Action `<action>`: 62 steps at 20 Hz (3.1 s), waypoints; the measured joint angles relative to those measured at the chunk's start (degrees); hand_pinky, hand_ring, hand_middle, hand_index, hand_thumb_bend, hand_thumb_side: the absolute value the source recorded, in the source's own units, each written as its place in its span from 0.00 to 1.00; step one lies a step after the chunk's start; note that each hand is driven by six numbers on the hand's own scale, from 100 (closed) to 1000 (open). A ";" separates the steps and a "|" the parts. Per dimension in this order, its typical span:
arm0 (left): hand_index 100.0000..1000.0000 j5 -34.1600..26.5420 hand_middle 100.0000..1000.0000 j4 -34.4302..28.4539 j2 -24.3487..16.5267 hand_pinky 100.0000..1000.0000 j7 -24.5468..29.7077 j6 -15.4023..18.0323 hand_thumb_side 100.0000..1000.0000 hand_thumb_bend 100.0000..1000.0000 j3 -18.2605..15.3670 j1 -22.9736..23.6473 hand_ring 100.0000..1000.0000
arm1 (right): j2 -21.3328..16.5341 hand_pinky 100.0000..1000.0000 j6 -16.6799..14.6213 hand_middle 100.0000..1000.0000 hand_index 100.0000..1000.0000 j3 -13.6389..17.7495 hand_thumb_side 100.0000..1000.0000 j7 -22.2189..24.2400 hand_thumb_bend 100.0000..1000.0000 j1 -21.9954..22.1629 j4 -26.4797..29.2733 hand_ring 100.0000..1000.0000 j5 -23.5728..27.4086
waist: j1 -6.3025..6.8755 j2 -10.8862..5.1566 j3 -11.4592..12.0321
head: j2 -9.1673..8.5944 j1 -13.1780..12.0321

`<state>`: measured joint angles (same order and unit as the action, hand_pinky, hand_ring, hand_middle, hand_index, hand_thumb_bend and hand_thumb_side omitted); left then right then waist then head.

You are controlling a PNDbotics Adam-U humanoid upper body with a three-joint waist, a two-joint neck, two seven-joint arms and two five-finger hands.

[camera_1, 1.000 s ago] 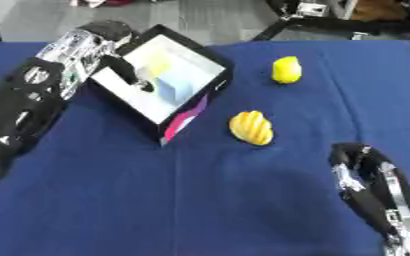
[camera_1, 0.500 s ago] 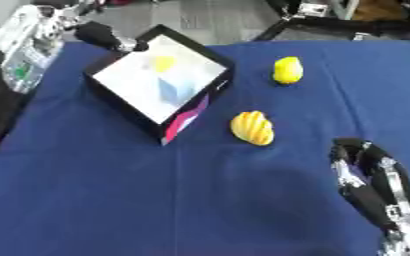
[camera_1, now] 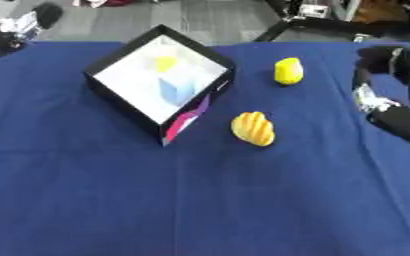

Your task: Pick up objects on the table and place them in the box.

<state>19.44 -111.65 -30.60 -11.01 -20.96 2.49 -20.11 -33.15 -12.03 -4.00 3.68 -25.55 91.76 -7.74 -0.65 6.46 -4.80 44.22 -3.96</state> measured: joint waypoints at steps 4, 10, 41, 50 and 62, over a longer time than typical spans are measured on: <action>0.82 -0.76 0.57 -1.06 5.18 0.80 -3.80 1.30 0.60 0.76 -0.61 3.29 0.57 | -1.31 0.73 -1.13 0.69 0.78 -1.14 0.32 1.87 0.00 -11.76 -14.50 0.70 1.02 | 0.03 0.00 2.21 | 0.00 2.11; 0.82 -1.39 0.57 -1.05 10.43 0.81 -5.83 3.43 0.63 0.76 -0.60 4.59 0.57 | 3.53 0.80 -5.49 0.83 0.85 -0.88 0.23 4.47 0.00 -24.28 -38.44 0.84 -8.80 | 0.57 0.00 4.31 | 0.00 4.88; 0.82 -2.87 0.56 -0.66 15.38 0.80 -4.80 6.95 0.65 0.75 1.18 3.73 0.56 | 11.32 0.76 -1.15 0.33 0.46 3.30 0.11 -5.28 0.00 -28.40 -63.17 0.62 -43.59 | 1.19 0.08 7.33 | 0.00 10.44; 0.82 -3.27 0.55 -0.65 15.55 0.80 -5.17 7.25 0.65 0.75 1.27 4.03 0.56 | 11.73 0.71 -1.78 0.23 0.35 3.13 0.19 -18.51 0.00 -28.45 -58.62 0.55 -43.72 | 1.19 0.08 7.33 | 0.00 10.56; 0.82 -3.60 0.55 -0.64 16.10 0.80 -5.14 7.53 0.65 0.74 1.71 4.14 0.56 | 17.52 0.72 -7.57 0.27 0.42 -4.90 0.22 -2.54 0.00 -31.39 -42.41 0.58 -24.99 | 1.19 0.08 8.59 | 0.00 11.70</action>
<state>15.84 -112.29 -14.50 -16.15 -13.43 4.20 -15.97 -15.63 -19.60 -8.89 1.14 -56.93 49.35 -32.74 0.54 6.54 3.79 44.23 7.75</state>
